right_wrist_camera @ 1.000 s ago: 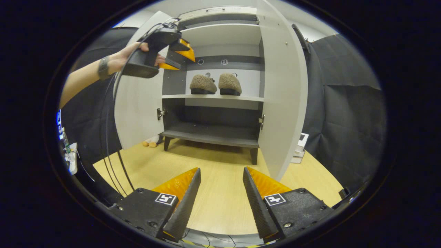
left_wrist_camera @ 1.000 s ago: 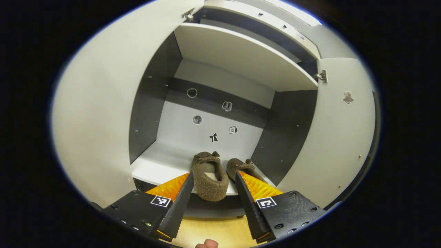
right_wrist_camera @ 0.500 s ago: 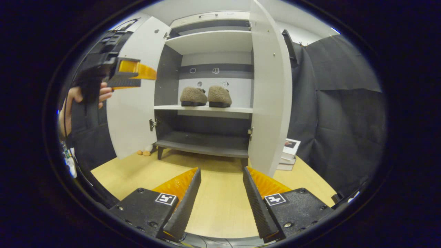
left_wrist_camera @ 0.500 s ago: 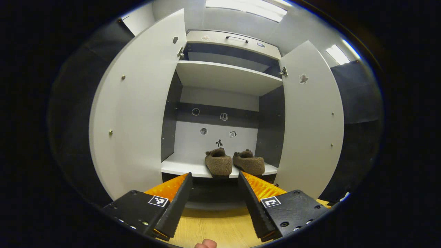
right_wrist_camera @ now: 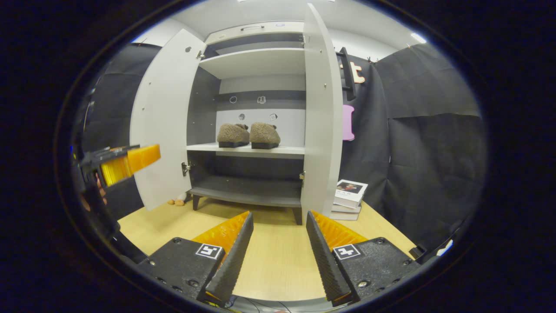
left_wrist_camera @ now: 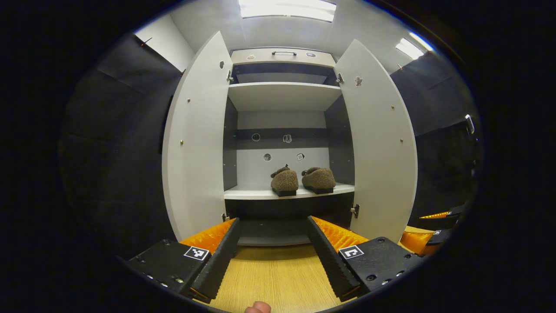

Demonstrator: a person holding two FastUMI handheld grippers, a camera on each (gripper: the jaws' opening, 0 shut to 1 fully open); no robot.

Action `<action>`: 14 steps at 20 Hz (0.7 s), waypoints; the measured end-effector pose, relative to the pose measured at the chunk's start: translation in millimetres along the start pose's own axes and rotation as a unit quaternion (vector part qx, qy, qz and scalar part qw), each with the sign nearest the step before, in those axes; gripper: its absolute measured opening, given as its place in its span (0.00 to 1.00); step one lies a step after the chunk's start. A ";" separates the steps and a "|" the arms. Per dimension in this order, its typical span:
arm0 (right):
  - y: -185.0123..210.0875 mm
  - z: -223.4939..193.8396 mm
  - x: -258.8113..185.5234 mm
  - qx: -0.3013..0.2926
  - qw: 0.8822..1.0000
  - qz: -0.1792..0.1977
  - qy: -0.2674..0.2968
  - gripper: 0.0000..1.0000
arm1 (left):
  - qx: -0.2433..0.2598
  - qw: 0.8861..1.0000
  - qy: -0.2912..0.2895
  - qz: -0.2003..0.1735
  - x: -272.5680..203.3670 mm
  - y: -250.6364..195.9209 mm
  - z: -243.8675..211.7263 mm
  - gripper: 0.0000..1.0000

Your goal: Grab one shoe with the right hand and put it into the shoe cabinet, grab the other shoe with the left hand and put it into the shoe cabinet; then close the right door with the right hand and the left door with the left hand.

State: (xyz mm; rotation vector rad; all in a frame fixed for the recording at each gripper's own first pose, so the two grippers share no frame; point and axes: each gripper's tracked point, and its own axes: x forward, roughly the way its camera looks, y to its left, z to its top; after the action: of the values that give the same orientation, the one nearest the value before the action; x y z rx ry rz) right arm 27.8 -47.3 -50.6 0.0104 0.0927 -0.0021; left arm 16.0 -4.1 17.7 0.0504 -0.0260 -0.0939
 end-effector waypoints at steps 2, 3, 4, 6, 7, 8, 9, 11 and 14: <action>1.2 -0.9 -3.5 0.009 1.000 -0.002 -0.002 0.79 | -0.007 1.000 0.016 0.008 -10.5 -2.4 -19.8 0.93; 1.5 -2.9 -5.8 0.011 1.000 -0.003 -0.002 0.80 | -0.012 1.000 0.026 0.010 -15.8 -3.6 -28.8 0.93; 2.4 -5.4 -7.2 0.013 1.000 -0.004 0.001 0.79 | -0.014 0.999 0.036 0.010 -20.9 -4.3 -37.5 0.93; 3.2 -9.4 -11.3 0.016 1.000 -0.004 0.005 0.79 | -0.013 0.998 0.053 0.008 -30.0 -5.8 -50.0 0.93; 2.3 -9.4 -12.7 0.018 1.000 -0.004 0.006 0.79 | -0.011 0.998 0.058 0.007 -29.5 -4.5 -51.8 0.93; 0.4 -7.9 -15.2 0.019 1.000 -0.006 0.005 0.80 | -0.007 0.998 0.060 0.007 -31.2 -4.1 -54.1 0.93; -2.5 -5.7 -16.4 0.019 1.000 -0.010 0.004 0.79 | -0.003 0.998 0.061 0.005 -35.3 -5.4 -56.0 0.93; -10.9 6.2 -20.8 0.022 1.000 -0.015 -0.003 0.79 | 0.008 0.998 0.057 0.005 -39.5 -6.9 -54.2 0.93; -37.0 48.6 -29.2 0.043 0.998 -0.027 -0.032 0.79 | 0.008 0.999 0.052 -0.001 -38.8 -9.7 -49.9 0.93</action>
State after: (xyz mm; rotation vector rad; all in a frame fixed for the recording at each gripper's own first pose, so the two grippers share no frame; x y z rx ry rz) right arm 3.2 -84.7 0.1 0.0934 0.0288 -0.0595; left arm -22.0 -7.6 -33.5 0.0706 0.0770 -0.0920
